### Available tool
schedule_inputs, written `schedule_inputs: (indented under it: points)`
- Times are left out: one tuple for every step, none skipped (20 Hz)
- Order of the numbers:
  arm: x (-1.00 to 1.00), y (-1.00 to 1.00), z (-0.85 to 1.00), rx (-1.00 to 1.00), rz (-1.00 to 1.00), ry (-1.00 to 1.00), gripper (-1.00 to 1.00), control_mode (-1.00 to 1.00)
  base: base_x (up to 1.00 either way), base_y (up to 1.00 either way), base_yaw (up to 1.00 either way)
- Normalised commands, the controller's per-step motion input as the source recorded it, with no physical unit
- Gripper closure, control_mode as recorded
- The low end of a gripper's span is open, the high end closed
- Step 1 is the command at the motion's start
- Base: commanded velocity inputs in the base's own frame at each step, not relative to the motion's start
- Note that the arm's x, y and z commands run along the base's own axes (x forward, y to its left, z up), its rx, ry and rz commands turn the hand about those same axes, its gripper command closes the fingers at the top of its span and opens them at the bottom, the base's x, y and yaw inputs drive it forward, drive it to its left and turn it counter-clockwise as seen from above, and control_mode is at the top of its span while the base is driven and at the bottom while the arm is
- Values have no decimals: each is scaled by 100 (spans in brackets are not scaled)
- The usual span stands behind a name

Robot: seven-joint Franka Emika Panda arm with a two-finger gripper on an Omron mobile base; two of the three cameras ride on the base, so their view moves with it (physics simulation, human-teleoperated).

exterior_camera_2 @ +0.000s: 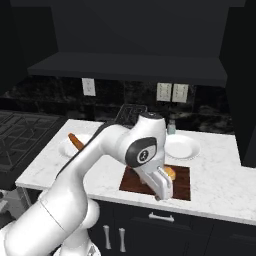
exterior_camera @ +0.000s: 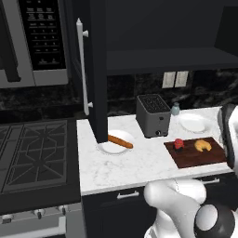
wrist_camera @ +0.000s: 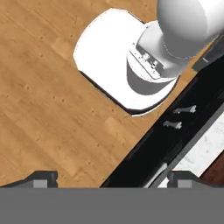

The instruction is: From the different types of pastries on the counter, select a croissant and place it on the cutting board. Then retrieve a jar of jam from the cabinet and place it alongside the croissant on the cutting board.

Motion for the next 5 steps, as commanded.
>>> schedule_inputs:
  points:
    - [-79,17,-3,-3,0,-31,-100,-100,0,0,0]
    - [-99,7,0,-1,2,-24,-100,-100,0,0,0]
    - [-100,0,0,0,5,-19,-100,-100,0,0,0]
    - [-100,0,0,0,5,-15,-100,-100,0,0,0]
    - [-100,0,0,0,6,-7,-100,-100,0,0,0]
